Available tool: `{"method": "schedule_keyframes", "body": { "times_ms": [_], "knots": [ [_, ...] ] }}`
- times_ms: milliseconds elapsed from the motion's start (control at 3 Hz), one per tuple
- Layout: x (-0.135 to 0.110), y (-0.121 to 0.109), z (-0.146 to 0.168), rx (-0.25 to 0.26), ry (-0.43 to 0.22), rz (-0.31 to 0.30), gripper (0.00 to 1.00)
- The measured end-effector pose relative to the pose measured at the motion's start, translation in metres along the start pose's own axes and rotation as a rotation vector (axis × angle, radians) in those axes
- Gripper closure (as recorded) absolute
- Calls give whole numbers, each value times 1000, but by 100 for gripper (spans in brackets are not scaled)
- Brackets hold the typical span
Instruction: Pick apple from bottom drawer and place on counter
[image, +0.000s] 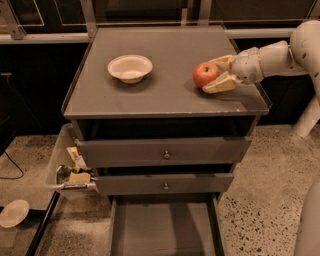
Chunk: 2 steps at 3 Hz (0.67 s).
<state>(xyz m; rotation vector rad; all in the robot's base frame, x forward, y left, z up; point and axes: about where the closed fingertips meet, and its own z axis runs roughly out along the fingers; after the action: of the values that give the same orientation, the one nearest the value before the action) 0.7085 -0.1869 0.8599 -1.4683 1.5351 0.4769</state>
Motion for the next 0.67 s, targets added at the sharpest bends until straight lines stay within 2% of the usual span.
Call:
{"method": "schedule_keyframes", "body": {
  "times_ms": [667],
  "knots": [
    [0,0,2,-3,7,0,35]
  ]
}}
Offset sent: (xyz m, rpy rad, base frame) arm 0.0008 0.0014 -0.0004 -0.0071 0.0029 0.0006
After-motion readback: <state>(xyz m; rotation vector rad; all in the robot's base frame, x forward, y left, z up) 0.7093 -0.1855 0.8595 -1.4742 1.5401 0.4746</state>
